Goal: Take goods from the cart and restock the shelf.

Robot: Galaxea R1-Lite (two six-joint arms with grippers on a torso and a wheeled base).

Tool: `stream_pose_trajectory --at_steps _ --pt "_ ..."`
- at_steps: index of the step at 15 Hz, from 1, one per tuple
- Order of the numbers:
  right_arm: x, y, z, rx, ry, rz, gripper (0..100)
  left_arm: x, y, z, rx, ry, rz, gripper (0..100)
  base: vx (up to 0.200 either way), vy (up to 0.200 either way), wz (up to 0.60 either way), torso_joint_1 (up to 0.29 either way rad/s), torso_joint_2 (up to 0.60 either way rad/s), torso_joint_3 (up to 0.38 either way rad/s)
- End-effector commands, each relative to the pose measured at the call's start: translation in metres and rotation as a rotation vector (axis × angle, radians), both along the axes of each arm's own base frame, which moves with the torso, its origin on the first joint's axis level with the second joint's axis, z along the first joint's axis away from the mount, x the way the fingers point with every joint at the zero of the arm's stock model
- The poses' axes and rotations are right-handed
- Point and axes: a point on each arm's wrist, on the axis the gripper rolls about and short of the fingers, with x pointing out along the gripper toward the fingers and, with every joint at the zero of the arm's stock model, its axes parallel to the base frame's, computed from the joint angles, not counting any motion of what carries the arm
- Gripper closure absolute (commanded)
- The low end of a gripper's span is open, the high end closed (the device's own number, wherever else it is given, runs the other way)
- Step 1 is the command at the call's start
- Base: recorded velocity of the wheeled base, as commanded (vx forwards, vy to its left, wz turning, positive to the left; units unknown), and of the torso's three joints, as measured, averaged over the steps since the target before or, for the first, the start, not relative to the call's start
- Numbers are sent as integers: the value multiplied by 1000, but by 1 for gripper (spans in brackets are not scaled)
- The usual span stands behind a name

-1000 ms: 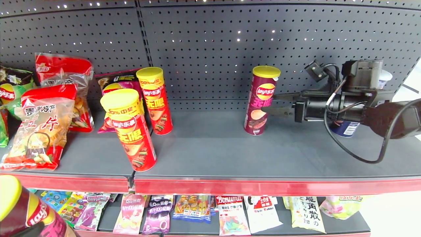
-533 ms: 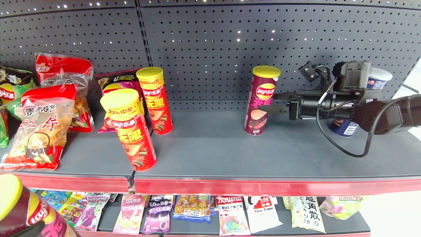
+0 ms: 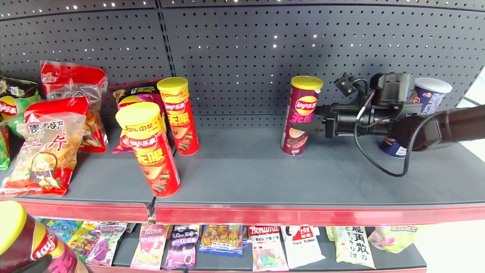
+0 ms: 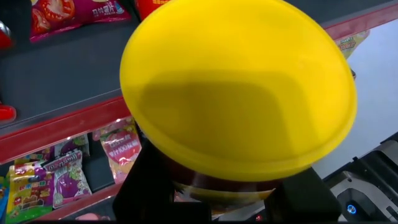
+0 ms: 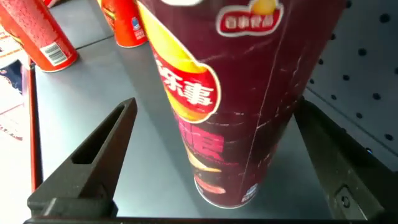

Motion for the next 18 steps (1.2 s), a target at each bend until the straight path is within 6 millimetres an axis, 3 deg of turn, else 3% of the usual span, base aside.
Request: stream_pose_trajectory --at_steps 1,5,6,12,15,16,18 --pt "8 2 0 4 -11 -1 0 0 0 0 0 -1 0 100 0 0 0 0 0 0" --pt "11 8 8 21 -16 6 0 0 0 0 1 -2 -1 100 0 0 0 0 0 0" --pt "11 8 8 21 -16 7 100 0 0 0 1 -2 -1 100 0 0 0 0 0 0" --pt "2 18 10 20 -12 15 100 0 0 -1 2 2 -1 100 0 0 0 0 0 0" --pt "-33 25 29 16 -28 -17 100 0 0 -1 2 1 1 100 0 0 0 0 0 0" --pt "-33 25 29 16 -28 -17 100 0 0 -1 2 1 1 100 0 0 0 0 0 0" --pt "-72 28 35 7 -19 5 100 0 0 -1 3 1 2 100 0 0 0 0 0 0"
